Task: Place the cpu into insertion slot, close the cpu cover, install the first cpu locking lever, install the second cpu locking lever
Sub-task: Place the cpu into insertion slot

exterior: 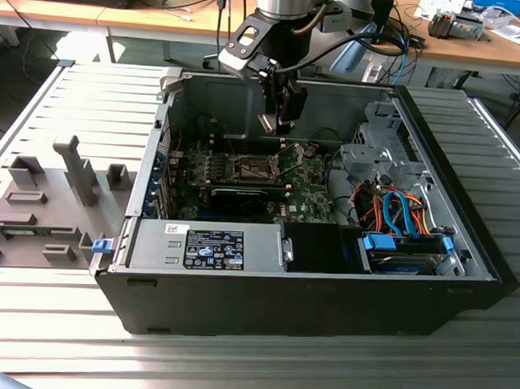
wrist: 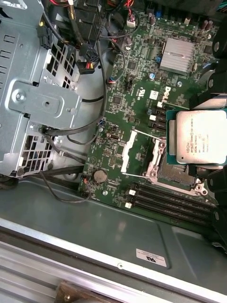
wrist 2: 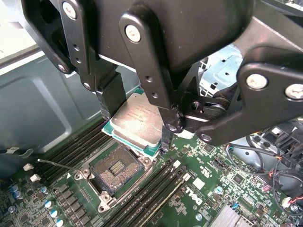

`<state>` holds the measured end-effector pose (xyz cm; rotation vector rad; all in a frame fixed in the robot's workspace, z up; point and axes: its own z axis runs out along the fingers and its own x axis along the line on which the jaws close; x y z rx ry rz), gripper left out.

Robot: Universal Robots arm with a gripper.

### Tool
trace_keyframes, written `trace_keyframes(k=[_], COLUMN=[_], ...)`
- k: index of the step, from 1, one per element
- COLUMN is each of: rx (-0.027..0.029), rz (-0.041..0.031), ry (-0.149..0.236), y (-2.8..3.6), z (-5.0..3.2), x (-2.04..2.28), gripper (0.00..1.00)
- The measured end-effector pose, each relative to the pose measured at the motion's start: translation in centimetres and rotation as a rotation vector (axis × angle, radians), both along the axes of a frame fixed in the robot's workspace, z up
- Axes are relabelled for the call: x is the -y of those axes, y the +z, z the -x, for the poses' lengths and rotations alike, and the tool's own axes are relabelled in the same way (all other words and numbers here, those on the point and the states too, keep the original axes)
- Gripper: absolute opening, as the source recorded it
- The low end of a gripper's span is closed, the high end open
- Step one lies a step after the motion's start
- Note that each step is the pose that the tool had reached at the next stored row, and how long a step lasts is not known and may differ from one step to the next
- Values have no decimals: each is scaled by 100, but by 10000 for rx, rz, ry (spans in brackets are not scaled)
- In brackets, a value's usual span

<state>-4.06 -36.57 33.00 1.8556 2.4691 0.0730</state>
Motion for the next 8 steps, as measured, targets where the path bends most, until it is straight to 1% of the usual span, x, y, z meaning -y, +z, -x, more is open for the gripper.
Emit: trace_keyframes(k=[8], rx=[1], rz=[5], ry=[-132], y=[0], z=[0], x=[0], gripper=[54])
